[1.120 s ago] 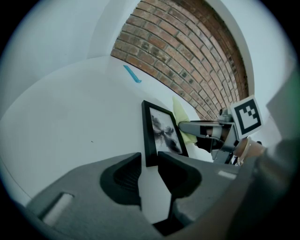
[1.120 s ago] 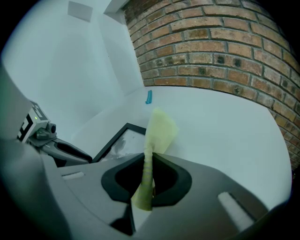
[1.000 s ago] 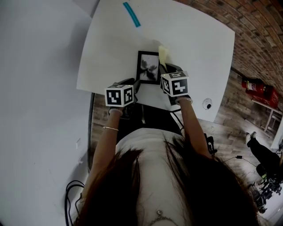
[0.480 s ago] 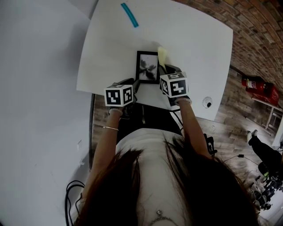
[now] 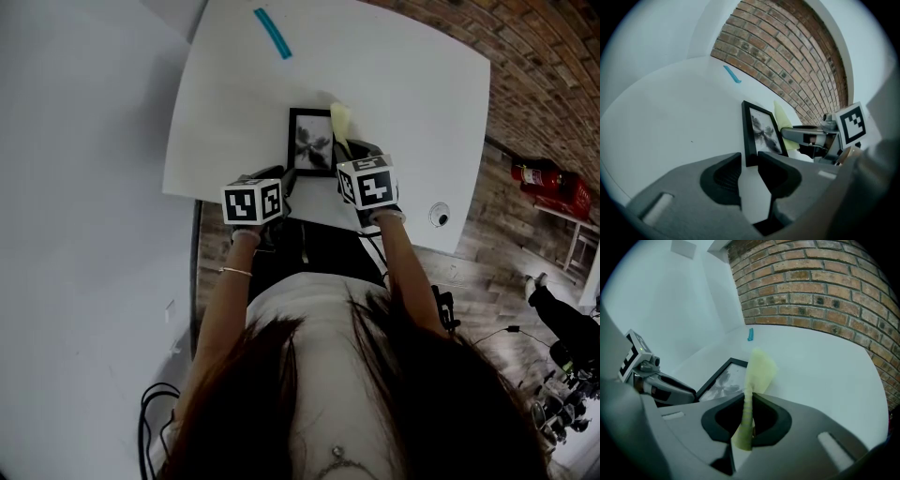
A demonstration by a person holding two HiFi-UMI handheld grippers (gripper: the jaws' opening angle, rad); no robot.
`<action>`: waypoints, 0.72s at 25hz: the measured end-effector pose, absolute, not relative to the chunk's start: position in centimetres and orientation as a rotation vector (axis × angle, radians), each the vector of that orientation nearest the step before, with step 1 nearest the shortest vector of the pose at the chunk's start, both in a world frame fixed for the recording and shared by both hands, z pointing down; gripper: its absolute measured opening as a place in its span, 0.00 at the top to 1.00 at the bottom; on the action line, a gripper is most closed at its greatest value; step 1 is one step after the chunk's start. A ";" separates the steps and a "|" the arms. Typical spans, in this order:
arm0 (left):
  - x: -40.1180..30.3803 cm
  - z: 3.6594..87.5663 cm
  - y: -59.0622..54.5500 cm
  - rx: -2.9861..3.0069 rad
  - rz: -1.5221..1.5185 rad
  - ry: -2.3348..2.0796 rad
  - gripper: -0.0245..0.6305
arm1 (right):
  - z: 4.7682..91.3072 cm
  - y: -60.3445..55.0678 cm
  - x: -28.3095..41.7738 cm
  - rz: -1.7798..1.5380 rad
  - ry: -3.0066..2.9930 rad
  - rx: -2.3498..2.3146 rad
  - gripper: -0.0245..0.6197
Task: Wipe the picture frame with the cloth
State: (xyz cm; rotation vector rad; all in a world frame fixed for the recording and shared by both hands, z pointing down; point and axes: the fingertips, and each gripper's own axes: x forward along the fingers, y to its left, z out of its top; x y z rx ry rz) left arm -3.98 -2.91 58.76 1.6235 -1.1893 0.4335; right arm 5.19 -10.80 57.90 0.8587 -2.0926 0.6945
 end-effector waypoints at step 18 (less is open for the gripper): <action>-3.8 58.8 -3.0 1.628 0.431 -1.189 0.79 | 58.0 -9.9 5.5 0.711 -2.067 0.854 0.91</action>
